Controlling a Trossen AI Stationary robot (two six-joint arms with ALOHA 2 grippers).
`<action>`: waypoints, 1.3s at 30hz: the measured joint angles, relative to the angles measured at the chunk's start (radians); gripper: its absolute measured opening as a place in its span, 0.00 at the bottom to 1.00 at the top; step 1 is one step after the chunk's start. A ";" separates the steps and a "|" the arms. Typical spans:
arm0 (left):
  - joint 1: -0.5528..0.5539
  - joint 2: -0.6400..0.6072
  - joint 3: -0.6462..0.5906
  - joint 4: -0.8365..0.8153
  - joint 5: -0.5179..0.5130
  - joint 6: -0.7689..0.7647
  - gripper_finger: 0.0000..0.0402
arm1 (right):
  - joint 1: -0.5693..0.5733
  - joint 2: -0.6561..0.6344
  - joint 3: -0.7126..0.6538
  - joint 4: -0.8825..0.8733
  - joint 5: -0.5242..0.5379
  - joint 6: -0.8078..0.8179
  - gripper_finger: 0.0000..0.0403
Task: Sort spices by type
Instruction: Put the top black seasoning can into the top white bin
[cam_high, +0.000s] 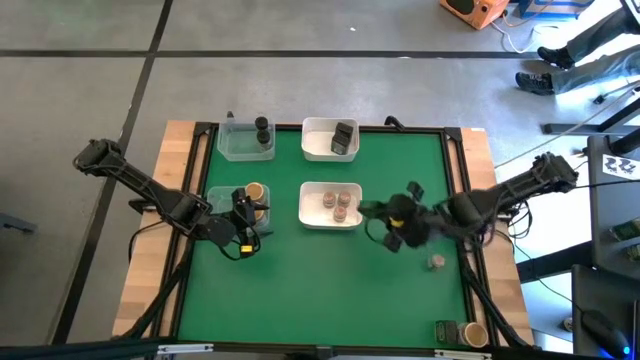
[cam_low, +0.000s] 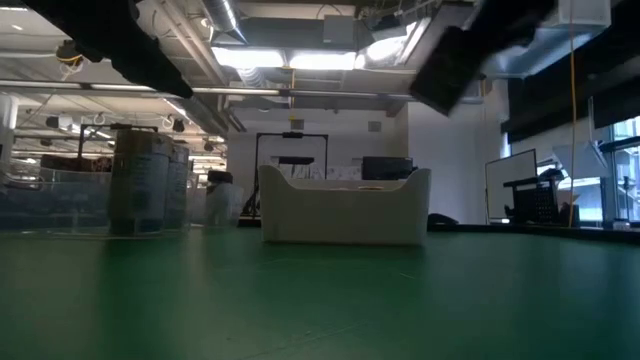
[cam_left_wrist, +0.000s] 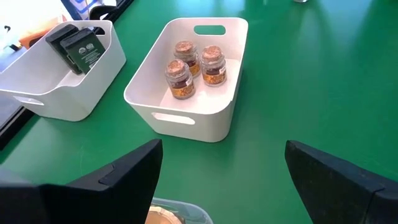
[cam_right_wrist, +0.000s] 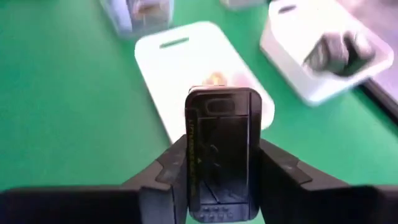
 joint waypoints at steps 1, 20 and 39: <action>0.000 0.000 0.000 0.000 -0.003 0.003 0.80 | -0.033 0.000 0.000 0.040 -0.008 -0.055 0.34; 0.000 0.000 0.000 0.002 -0.040 0.056 0.80 | -0.496 0.073 0.029 0.410 -0.221 -0.554 0.35; 0.000 0.000 0.000 0.004 -0.091 0.017 0.80 | -0.732 0.443 0.262 0.379 -0.329 -0.675 0.35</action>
